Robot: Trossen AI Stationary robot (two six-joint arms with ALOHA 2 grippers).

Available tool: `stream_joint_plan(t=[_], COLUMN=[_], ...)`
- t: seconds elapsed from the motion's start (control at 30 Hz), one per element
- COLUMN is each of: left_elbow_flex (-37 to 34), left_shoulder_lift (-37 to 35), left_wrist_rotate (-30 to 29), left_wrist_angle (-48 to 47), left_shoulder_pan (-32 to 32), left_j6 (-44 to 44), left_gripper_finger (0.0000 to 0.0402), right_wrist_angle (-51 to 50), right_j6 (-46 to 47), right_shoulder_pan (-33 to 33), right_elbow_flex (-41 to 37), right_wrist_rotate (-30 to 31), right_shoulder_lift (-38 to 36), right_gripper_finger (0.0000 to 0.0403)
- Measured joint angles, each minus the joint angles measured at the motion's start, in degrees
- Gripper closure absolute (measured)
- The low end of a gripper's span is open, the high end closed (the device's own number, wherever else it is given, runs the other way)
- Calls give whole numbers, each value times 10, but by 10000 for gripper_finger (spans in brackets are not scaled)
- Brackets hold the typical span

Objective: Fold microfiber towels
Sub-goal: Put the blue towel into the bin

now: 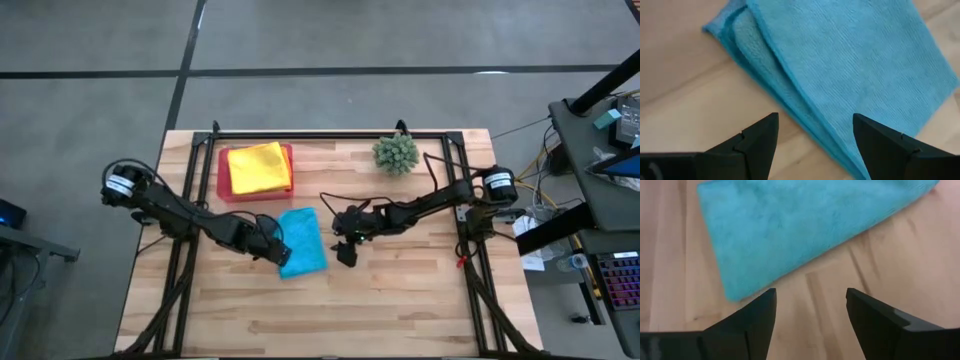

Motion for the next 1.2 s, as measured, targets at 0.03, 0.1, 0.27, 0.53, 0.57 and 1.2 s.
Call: stream_joint_plan(t=[0.03,0.1,0.27,0.53,0.57,1.2], left_elbow_flex=[2,3,2,2,4,47], left_shoulder_lift=[0,0,9,72,86,26], left_wrist_rotate=[4,37,128,129,118,11], left_wrist_angle=[1,19,41,180,207,227], left_shoulder_pan=[0,-8,-44,-68,-64,66], left_j6=[4,30,115,164,169,369], left_gripper_finger=[162,162,162,162,162,162], right_wrist_angle=[-1,-4,-4,-6,-11,-136], right_j6=[0,0,-7,-28,-32,35], right_shoulder_pan=[2,4,3,3,3,2], right_elbow_flex=[-2,-6,-6,-7,-7,-75], right_wrist_rotate=[0,-1,1,2,3,35], right_shoulder_lift=[0,0,0,0,-1,-198], right_gripper_finger=[172,172,172,172,172,172])
